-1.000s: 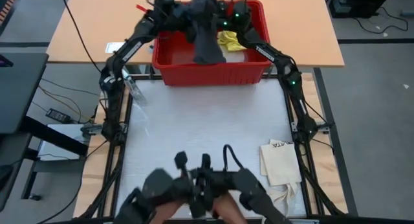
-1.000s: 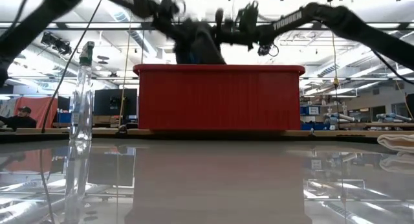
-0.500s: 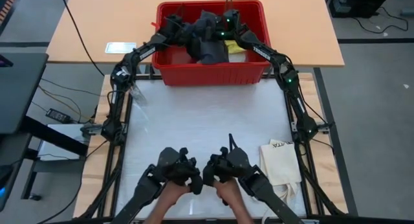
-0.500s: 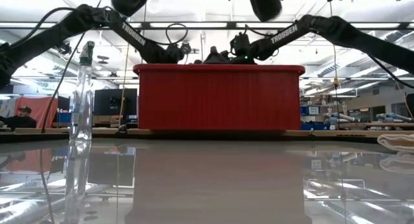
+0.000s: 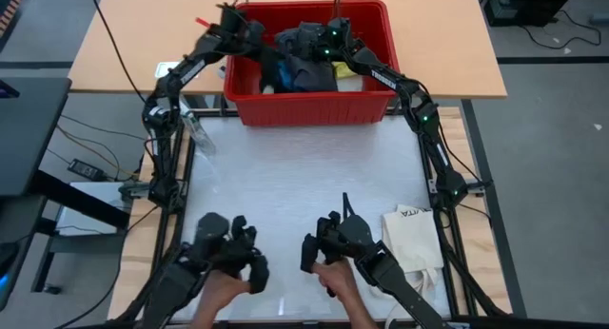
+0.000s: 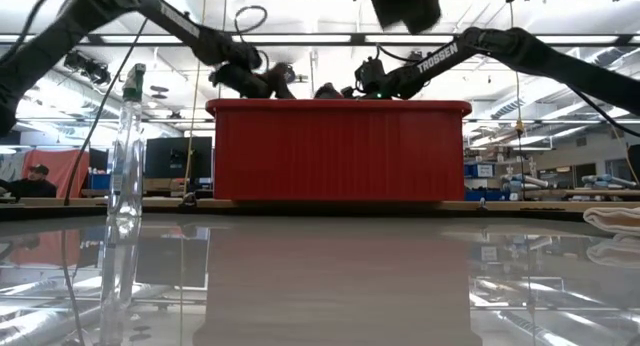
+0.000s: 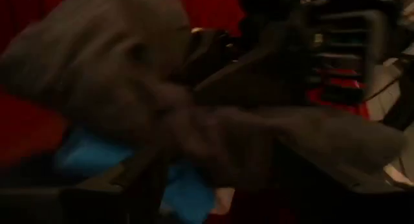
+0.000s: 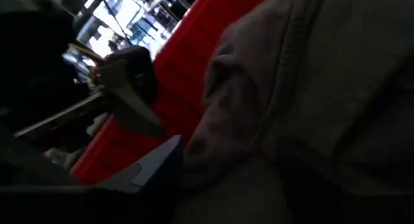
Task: Fold laundry
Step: Put the stacked shorts into the red laundry bin, then return to Home Position
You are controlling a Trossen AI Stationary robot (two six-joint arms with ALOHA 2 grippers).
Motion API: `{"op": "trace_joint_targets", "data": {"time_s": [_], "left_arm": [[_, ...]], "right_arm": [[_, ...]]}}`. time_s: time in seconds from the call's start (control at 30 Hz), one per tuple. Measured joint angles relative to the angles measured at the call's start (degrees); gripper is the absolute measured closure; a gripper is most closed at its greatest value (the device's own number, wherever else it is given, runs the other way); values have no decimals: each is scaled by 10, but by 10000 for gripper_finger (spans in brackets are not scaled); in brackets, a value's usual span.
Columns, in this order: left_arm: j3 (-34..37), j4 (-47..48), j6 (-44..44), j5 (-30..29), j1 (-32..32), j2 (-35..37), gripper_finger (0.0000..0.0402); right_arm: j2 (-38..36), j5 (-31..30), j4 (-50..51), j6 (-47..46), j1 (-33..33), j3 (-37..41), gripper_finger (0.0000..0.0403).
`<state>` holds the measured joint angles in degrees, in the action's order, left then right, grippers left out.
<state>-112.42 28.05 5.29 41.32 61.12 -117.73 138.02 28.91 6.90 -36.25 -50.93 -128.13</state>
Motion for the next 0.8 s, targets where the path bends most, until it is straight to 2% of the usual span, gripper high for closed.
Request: {"op": "trace_joint_targets", "data": {"time_s": [0.1,0.27,0.33,0.47,0.57,0.63,0.8], "left_arm": [[3,-6,-24,0,3,33,117],[0,-90,-25,-1,-22,66,116],[3,-114,-21,-13,-39,60,116],[3,-127,-43,-76,-71,43,116],[2,-73,-59,-83,-80,26,116],[4,-1,-77,-96,-81,18,116],[3,172,-148,-241,-62,20,131]], "right_arm": [[1,28,-53,-52,-4,1,140],[-1,111,-214,-119,-6,0,125],[-2,116,-230,-147,-6,0,125],[-4,114,-231,-194,-11,0,130],[-11,110,-229,-223,-17,0,135],[-20,110,-217,-224,-20,0,139],[-62,113,-106,-135,-24,0,155]]}}
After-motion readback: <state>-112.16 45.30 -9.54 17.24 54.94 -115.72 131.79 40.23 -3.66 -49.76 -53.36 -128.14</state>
